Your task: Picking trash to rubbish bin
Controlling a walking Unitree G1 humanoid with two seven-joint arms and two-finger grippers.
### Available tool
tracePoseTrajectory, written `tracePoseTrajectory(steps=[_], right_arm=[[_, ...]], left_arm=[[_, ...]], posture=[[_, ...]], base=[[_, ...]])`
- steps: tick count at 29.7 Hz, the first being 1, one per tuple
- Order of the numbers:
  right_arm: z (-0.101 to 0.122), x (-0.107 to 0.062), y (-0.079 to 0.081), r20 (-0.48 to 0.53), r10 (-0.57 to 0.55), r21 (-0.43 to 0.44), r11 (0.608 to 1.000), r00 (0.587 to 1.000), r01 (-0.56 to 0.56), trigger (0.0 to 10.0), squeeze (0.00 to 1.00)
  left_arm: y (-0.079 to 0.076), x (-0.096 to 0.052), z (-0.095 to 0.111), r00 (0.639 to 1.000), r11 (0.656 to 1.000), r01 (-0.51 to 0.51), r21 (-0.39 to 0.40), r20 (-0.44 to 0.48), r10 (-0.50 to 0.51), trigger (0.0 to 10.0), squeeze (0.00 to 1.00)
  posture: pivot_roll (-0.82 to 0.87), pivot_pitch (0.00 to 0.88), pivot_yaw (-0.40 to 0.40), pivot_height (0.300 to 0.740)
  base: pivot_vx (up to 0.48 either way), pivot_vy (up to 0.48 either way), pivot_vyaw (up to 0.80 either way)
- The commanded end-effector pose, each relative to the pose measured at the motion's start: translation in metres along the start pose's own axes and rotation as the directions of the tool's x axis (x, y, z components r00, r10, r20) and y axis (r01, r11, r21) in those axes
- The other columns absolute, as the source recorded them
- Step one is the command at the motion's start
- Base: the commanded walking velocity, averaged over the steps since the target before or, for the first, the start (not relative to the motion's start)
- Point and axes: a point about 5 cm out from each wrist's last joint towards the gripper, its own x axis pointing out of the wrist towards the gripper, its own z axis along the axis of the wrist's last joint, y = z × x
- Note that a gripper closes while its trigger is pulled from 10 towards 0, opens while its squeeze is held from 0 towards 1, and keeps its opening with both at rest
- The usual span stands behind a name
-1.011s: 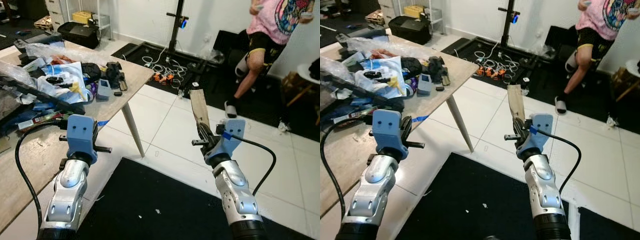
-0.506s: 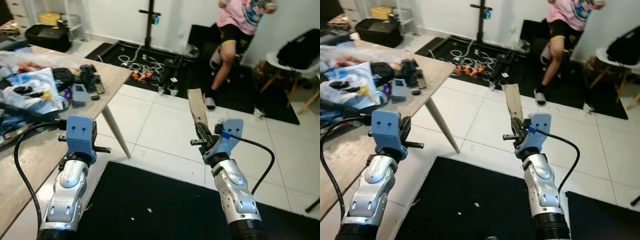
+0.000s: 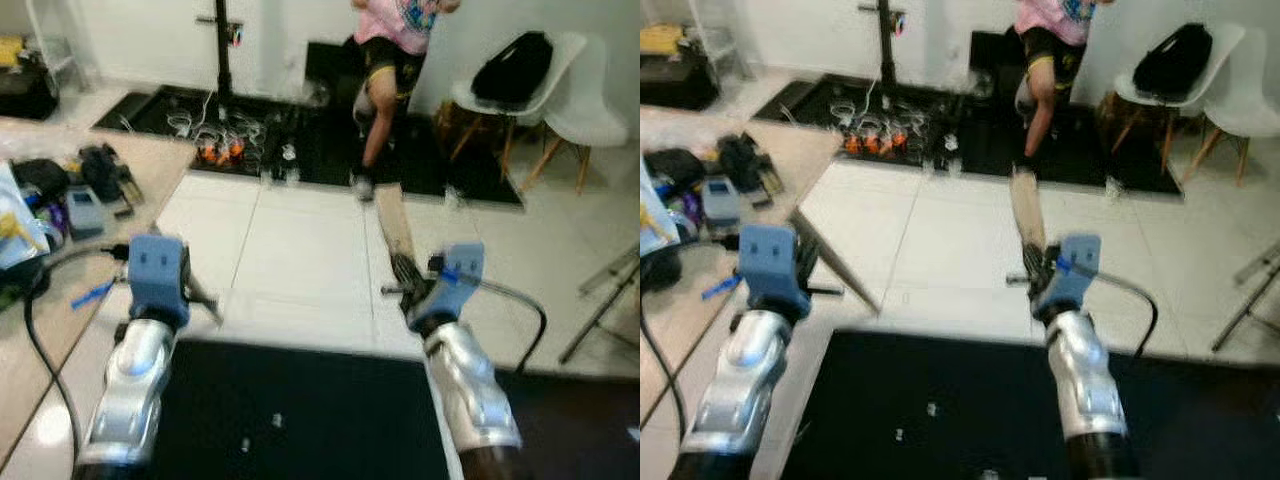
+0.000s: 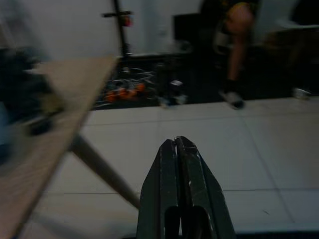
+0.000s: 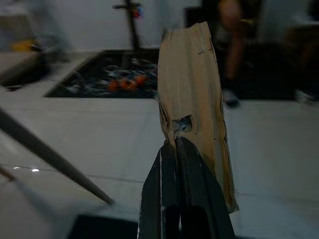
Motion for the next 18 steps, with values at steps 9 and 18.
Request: tracePoseTrajectory(steps=[9, 18], right_arm=[[-0.0068, -0.0050, -0.0028, -0.015, -0.009, -0.008, 1.000, 1.000, 0.009, 10.0, 0.00], [-0.0084, -0.0052, -0.0050, -0.018, -0.009, -0.012, 1.000, 1.000, 0.008, 10.0, 0.00]], left_arm=[[-0.0047, -0.0043, -0.0085, 0.999, 1.000, 0.023, -0.007, -0.030, -0.023, 10.0, 0.00], [-0.0074, -0.0026, -0.0115, 0.999, 0.999, 0.017, -0.030, -0.043, -0.019, 10.0, 0.00]], posture=[[0.04, 0.086, -0.039, 0.740], [0.03, 0.082, -0.039, 0.740]], base=[[0.000, 0.000, -0.62], [0.000, 0.000, -0.62]])
